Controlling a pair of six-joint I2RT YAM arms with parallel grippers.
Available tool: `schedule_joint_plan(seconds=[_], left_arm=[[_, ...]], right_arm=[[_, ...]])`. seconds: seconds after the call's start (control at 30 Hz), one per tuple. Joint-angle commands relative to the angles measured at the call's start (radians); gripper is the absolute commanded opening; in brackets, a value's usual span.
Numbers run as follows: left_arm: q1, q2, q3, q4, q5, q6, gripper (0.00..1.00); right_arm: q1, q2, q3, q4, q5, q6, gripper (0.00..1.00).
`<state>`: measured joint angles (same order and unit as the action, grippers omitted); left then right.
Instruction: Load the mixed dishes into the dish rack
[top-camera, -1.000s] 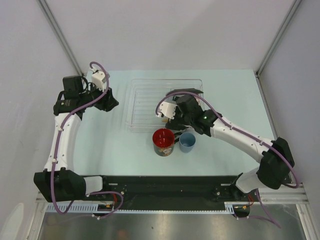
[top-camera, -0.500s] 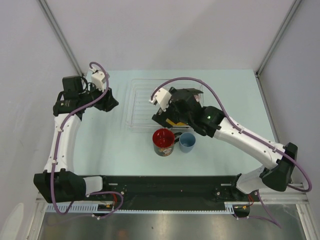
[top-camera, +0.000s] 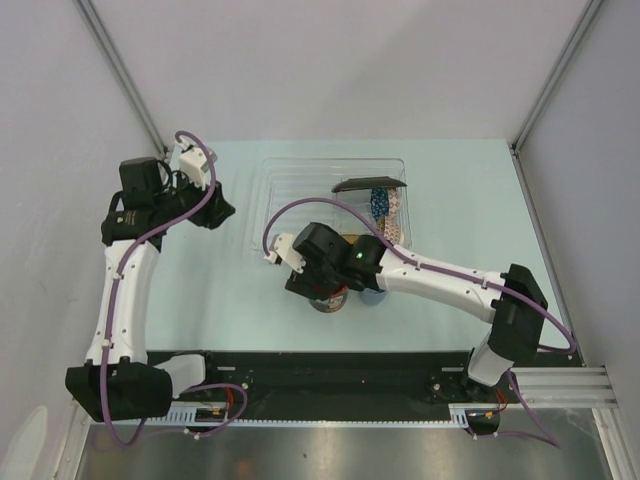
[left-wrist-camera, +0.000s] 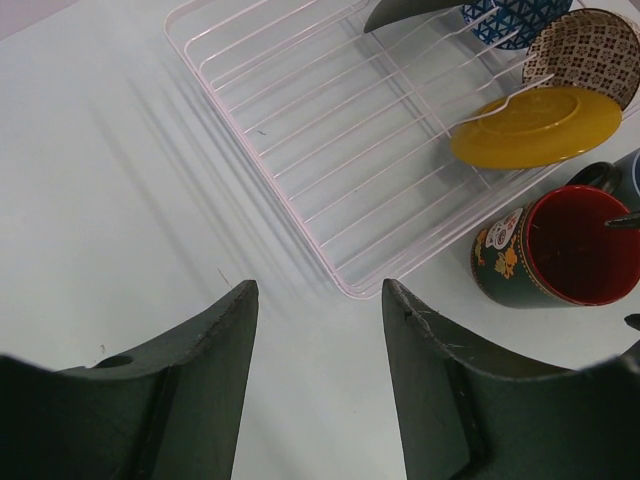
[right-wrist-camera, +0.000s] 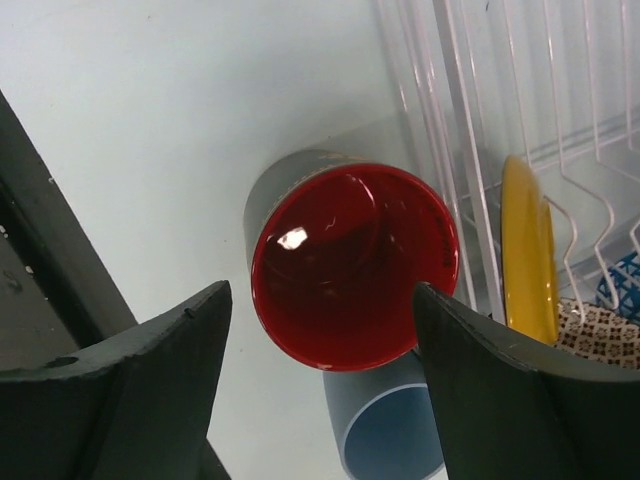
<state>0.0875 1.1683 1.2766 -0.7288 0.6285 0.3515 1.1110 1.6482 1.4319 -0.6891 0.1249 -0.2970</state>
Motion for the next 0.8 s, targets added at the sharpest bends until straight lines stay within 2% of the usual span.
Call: schedule_joint_plan(seconds=[0.0,0.07,0.2,0.6,0.63,0.77], left_arm=[[0.008,-0.03,-0.008,-0.006,-0.004,0.023,0.58],[0.006,-0.033,-0.014,-0.004,-0.004,0.024,0.58],[0.008,-0.039,-0.016,-0.003,-0.009,0.026,0.58],[0.006,-0.055,-0.036,0.002,-0.018,0.034,0.58],[0.008,-0.053,-0.034,0.002,-0.016,0.032,0.58],[0.008,-0.056,-0.028,0.002,-0.018,0.032,0.58]], right_arm=[[0.012,-0.002,0.007,-0.013,-0.013,0.038,0.76],[0.01,0.004,-0.002,-0.015,-0.016,0.045,0.75],[0.01,0.016,-0.014,-0.016,-0.042,0.062,0.65],[0.019,0.025,-0.083,-0.024,-0.079,0.105,0.6],[0.019,0.036,-0.085,-0.024,-0.082,0.105,0.58],[0.032,0.068,-0.085,-0.007,-0.096,0.11,0.28]])
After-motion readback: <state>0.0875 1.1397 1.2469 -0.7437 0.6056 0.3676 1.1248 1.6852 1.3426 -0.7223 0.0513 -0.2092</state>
